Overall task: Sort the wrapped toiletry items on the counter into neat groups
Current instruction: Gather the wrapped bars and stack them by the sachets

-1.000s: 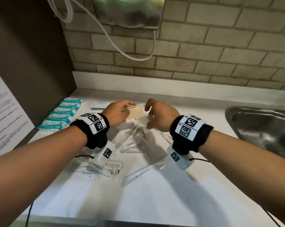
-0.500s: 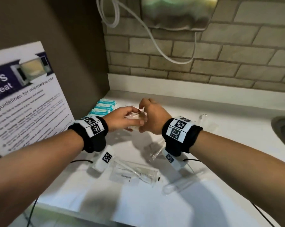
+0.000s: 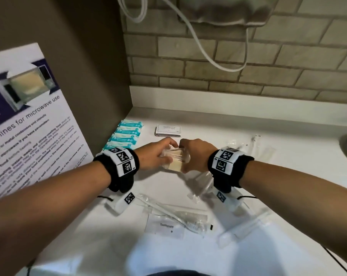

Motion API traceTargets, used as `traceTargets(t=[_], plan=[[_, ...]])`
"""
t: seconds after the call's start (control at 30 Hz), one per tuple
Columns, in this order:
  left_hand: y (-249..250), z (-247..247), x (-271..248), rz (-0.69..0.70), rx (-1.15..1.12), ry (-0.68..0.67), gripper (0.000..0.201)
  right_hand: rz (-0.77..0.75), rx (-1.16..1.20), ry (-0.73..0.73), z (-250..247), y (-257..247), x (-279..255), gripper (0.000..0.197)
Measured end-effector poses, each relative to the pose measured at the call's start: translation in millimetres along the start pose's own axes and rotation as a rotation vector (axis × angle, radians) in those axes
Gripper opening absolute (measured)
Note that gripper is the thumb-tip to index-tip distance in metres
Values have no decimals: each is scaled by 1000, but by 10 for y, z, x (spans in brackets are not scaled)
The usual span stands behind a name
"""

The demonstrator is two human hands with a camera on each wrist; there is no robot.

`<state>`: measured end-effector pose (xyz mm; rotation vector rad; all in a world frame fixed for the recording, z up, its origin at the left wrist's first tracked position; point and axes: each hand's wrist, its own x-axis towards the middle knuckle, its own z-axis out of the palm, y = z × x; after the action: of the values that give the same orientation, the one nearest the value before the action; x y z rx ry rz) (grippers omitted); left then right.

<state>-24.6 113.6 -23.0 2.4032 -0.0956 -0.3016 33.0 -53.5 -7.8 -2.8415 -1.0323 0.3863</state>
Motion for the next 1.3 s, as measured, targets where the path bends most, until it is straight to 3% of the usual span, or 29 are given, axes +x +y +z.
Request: traceTargets(t=[0.17,0.33,0.5,0.57,0.67,0.77,0.97,1.07,1.3], plan=[[-68,-55,-10,-62,95,-31,55,-35,-111,41,43,-29,94,47],[-106,61,-101,-97,381,-140,66,-70,-101,-70,227,-54,142,43],[-82,132,-5,-144,371,-107,47,-90,-73,-100,257,-110,230,23],[-51,117,27,-146,342,-69,48,-89,-86,-101,228,-121,262,21],[-39,89,38,-133,350,-66,56,-81,-73,-81,216,-127,281,29],[-43,127,20,-132,399,-91,56,-70,-66,-118,264,-128,274,53],[-46,117,87,-127,400,-72,33,-61,-23,-95,245,-114,360,34],[-61,97,105,-123,391,-61,27,-47,17,-126,233,-100,370,39],[-73,196,154,-157,359,-20,51,-18,51,-119,369,-149,364,56]])
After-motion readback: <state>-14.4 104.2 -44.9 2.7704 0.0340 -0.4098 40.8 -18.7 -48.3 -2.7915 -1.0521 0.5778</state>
